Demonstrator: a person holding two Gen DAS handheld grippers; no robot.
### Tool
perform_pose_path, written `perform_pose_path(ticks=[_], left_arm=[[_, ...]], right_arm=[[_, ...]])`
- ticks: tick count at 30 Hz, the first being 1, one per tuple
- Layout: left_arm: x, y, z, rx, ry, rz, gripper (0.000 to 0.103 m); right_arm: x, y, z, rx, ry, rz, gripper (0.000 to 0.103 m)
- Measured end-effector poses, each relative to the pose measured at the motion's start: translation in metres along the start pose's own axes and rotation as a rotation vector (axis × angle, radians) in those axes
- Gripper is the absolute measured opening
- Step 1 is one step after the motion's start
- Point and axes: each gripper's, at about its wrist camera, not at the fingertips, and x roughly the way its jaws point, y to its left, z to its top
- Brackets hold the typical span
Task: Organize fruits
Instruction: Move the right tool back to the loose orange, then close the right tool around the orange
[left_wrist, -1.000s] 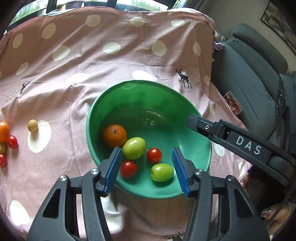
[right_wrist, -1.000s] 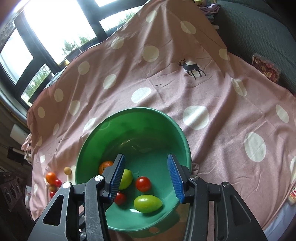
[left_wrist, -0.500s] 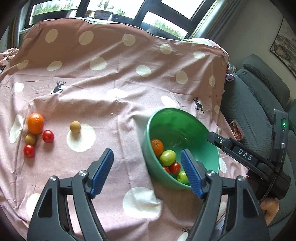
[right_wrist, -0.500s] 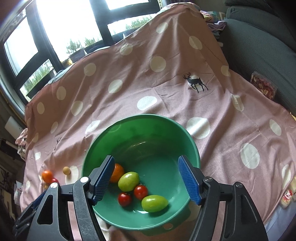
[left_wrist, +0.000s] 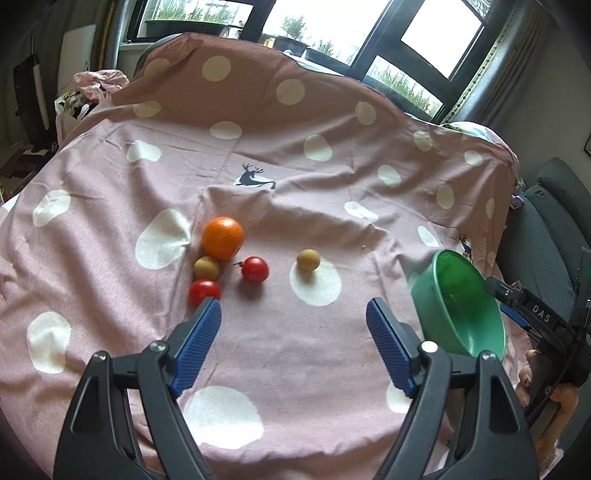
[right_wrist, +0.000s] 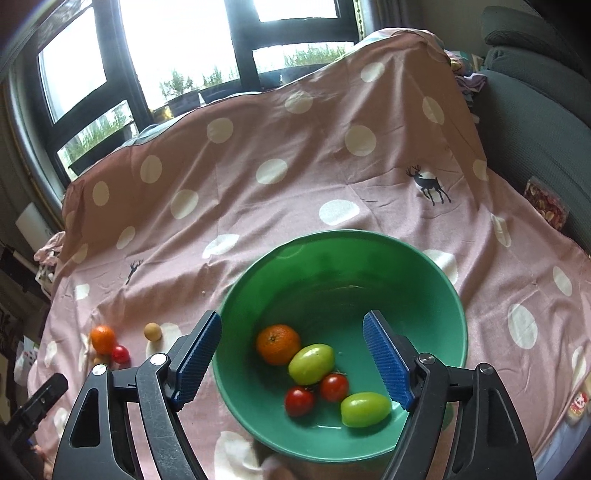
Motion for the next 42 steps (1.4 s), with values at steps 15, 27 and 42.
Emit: perform_pose_path(ticks=[15,27,42], left_arm=[[-0.023,0.094,0.023,-0.254,-0.093,0.076,0.081],[-0.023,0.11,0.027,-0.27,-0.074,0.089,0.079],[-0.014,0.113,0.027,-0.273,-0.031,0.097,0.073]], right_arm=[[-0.001,0.066,-0.024,-0.095,-0.032,0.155,0.08],[0.075,0.159,-0.026,-0.108,0.287,0.412,0.076],[0.152,0.243,-0.035,-0.112,0.459,0.459,0.044]])
